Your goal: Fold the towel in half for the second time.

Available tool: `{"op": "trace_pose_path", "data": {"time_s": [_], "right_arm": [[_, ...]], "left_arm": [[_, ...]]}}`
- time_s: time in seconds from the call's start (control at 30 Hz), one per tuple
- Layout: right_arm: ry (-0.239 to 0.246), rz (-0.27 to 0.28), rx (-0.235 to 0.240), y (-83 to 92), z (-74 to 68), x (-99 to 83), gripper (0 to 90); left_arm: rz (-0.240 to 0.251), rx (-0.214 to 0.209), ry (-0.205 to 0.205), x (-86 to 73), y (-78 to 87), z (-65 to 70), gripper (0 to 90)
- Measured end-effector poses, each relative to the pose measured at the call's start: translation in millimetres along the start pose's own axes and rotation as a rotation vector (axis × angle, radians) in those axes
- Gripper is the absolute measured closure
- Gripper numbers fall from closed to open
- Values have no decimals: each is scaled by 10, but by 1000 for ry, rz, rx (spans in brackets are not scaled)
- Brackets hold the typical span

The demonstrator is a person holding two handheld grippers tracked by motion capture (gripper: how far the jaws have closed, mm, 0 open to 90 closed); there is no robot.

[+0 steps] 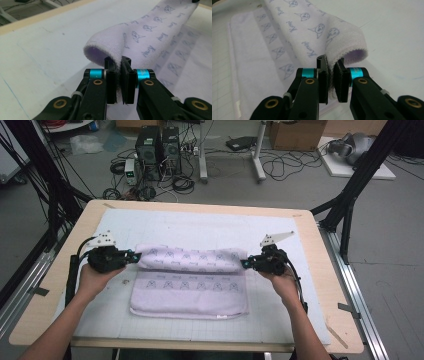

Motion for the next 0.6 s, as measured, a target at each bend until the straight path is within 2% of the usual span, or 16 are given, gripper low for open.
{"op": "trace_pose_path", "data": {"time_s": [0.1, 0.13, 0.17, 0.23, 0.3, 0.4, 0.5, 0.6], "right_arm": [[-5, -17, 13, 3, -76, -136, 834], [-17, -44, 22, -7, -95, -189, 831], [-7, -52, 21, -10, -113, -226, 827], [4, -51, 12, -10, -145, -286, 751], [-8, -62, -1, -1, -145, -309, 631], [-9, -12, -38, 21, -99, -256, 458], [-20, 7, -55, -21, -36, -179, 365], [-22, 12, -73, -111, 52, -115, 347]], "left_arm": [[-28, -19, 14, -175, 30, 81, 835], [-42, -30, 17, -226, 35, 104, 829], [-62, -38, 14, -268, 35, 123, 813], [-86, -37, 9, -312, 32, 152, 724], [-104, -29, 11, -308, 20, 148, 581], [-109, -9, 15, -236, -5, 100, 439], [-108, 2, 25, -163, -46, 35, 385], [-116, 9, 55, -167, -110, -33, 368]]}}
Point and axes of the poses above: each handheld gripper's, and its own axes: y roughly backward along the jaws, x roughly out of its top, z roughly to its right, the point moved 3 cm from there along -y, roughly forward along the jaws, and after that the axes turned 12 degrees about z, right-handed, at the moved point
